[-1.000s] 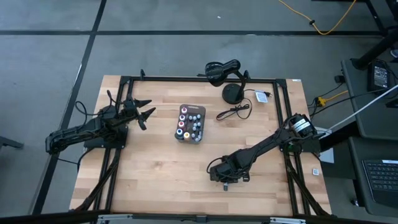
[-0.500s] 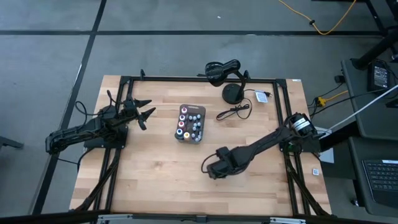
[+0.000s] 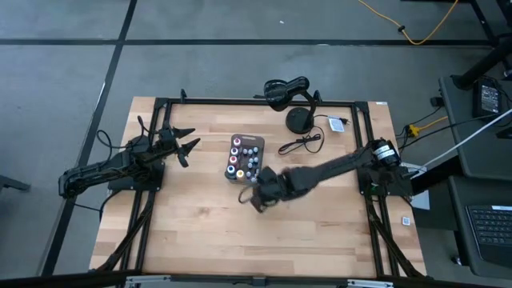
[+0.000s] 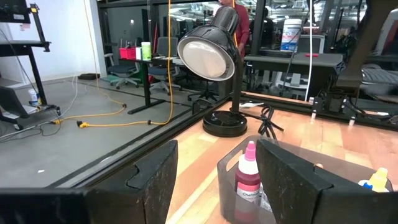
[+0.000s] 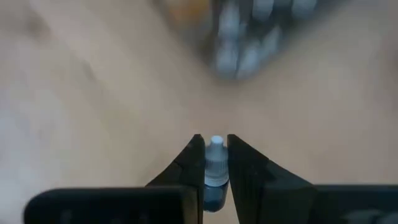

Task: Pick & Place food coloring
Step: Put the small black food coloring bottle into the gray transparent bin

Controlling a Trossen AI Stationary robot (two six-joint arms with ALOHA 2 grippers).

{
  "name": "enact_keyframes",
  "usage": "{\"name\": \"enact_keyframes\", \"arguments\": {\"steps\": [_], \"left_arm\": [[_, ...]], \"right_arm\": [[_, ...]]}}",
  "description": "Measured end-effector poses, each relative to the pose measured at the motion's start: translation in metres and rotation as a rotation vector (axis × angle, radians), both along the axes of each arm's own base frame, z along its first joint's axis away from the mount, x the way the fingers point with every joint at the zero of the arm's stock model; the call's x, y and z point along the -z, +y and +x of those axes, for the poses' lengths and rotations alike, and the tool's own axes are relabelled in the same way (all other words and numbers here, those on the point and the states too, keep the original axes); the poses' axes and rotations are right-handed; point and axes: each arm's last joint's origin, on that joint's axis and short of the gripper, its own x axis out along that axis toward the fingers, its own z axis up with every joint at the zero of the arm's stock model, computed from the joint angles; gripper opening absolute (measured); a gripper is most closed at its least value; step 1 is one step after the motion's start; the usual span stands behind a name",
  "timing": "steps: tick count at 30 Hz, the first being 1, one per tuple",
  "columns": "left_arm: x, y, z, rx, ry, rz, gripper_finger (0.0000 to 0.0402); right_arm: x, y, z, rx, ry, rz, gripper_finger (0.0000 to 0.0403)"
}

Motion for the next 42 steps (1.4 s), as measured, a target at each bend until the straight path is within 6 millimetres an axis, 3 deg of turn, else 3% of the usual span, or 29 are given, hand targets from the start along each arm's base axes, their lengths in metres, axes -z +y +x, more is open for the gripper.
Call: {"name": "enact_keyframes", "arguments": {"steps": [7,12,17,30,42], "left_arm": [[0.0,0.0,0.0,0.0,0.0,0.0,0.0212],[0.0,0.0,0.0,0.0,0.0,0.0,0.0212],[0.0,0.0,0.0,0.0,0.0,0.0,0.0212],[0.0,0.0,0.0,0.0,0.0,0.0,0.0212],[0.0,0.0,0.0,0.0,0.0,0.0,0.0212]], "right_arm": [[-0.023,-0.046,0.023,-0.015,-0.11,-0.196,0.0053],[-0.025,-0.076,0.037,0.007,-0.23,-0.256,0.0053],[-0.022,-0.094,0.044,-0.009,-0.285,-0.285,0.0053],[0.028,-0.119,0.037,-0.171,-0.334,-0.27,0.0052],[0.059,-0.123,0.025,-0.286,-0.395,-0.288,0.0052]]}}
